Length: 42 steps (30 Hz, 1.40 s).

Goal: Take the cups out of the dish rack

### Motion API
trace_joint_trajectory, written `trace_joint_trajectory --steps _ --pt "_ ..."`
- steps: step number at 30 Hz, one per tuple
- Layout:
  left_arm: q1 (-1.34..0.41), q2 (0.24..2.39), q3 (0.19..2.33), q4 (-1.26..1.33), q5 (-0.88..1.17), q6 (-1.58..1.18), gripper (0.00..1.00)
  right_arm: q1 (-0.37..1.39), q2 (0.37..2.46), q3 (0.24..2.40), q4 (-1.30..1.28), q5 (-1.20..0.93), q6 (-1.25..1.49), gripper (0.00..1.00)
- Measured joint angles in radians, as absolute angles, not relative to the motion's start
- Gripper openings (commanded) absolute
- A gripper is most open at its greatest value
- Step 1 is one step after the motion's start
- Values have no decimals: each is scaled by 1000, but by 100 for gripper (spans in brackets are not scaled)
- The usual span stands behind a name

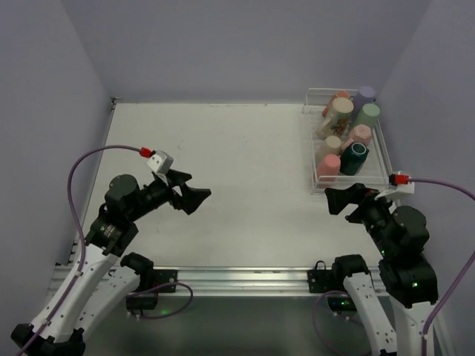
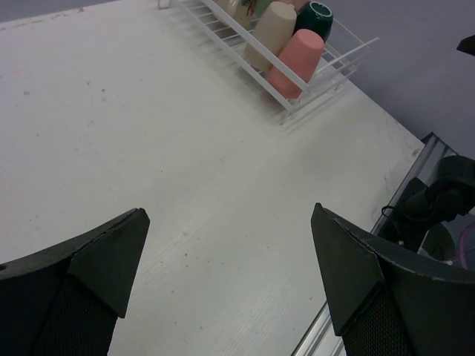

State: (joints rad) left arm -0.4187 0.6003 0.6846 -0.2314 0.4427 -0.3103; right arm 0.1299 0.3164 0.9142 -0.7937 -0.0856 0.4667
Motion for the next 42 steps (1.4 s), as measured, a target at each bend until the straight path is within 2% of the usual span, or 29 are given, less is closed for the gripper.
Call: trace_joint_trajectory --steps 8,19,32,42 --pt "-420 603 662 -261 421 -296 100 130 501 946 -812 43 444 89" --pt "-525 637 661 -277 310 -296 100 166 913 971 -757 270 444 88" --pt "-584 647 661 -290 249 -295 100 172 1236 1077 -614 350 418 82" --pt "-586 665 661 -303 233 -294 100 165 1386 1096 -561 379 418 77"
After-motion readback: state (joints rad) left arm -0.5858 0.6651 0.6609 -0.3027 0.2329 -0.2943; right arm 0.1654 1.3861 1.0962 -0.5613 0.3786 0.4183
